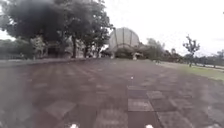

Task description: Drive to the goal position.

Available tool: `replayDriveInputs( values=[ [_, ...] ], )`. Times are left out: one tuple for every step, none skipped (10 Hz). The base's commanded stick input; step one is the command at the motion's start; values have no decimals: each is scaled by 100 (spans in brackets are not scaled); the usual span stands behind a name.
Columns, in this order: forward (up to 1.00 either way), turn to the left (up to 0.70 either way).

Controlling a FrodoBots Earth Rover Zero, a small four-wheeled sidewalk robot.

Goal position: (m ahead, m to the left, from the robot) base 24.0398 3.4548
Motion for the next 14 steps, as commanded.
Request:
replayDriveInputs(
  values=[
    [98,-39],
    [98,-39],
    [98,-39],
    [98,-39],
    [98,-39],
    [98,-39],
    [98,-31],
    [98,0],
    [98,0],
    [98,0],
    [98,0],
    [98,0],
    [98,0],
    [98,0]
  ],
)
